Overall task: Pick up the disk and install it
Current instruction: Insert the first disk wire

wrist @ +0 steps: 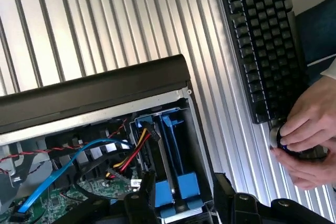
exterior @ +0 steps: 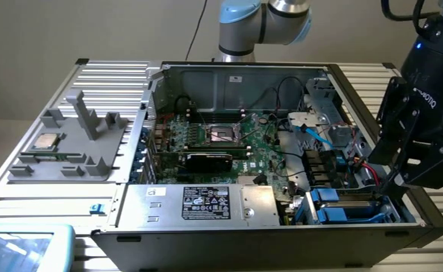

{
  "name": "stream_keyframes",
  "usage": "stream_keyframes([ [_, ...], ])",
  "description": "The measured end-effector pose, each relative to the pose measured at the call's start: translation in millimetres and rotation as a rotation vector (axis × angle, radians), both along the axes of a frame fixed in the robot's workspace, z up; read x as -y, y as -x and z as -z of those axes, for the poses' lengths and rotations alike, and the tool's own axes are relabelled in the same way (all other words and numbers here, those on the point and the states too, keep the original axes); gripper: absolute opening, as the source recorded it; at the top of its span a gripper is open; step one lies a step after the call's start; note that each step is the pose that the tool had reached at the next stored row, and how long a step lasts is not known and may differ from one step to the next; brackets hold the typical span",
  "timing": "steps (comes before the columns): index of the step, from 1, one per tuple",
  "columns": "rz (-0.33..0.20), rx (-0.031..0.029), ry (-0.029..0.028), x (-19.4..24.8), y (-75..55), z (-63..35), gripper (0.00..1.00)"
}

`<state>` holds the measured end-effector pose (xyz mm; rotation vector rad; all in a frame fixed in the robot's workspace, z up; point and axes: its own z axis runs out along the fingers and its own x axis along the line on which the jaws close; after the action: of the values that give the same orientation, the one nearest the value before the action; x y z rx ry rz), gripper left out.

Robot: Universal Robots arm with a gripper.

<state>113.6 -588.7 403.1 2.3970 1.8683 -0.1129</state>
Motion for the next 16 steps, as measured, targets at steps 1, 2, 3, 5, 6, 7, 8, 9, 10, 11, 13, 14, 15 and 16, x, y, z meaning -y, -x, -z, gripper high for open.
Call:
stream_keyframes([
  [1, -0.018, 0.0048, 0.0, 0.0, 0.0, 0.0, 0.56],
  [2, -0.035, 0.0101, -0.0002, 0.0, 0.1, 0.1, 0.56],
  [3, -0.048, 0.0141, 0.0, 0.5, 0.0, 0.0, 0.56],
  [5, -0.056, 0.017, -0.0001, 0.8, 1.2, 0.0, 0.56],
  [6, -0.059, 0.0184, -0.0007, 1.2, 1.8, 0.0, 0.56],
  [7, -0.063, 0.0207, -0.0024, 1.5, 2.3, 0.0, 0.56],
  [8, -0.066, 0.0231, -0.0044, 1.7, 2.9, 0.1, 0.56],
  [9, -0.069, 0.0254, -0.0067, 1.9, 3.6, 0.1, 0.56],
  [10, -0.071, 0.0276, -0.0091, 2.3, 4.5, 0.2, 0.56],
  [11, -0.074, 0.03, -0.0108, 2.7, 5.4, 0.2, 0.56],
  [13, -0.078, 0.0355, -0.0128, 3.5, 7.0, 0.4, 0.56],
  [14, -0.082, 0.0378, -0.0139, 3.9, 7.5, 0.7, 0.56],
  [15, -0.087, 0.04, -0.0148, 4.4, 7.9, 0.9, 0.56],
  [16, -0.092, 0.0425, -0.0156, 4.8, 8.1, 1.1, 0.56],
])
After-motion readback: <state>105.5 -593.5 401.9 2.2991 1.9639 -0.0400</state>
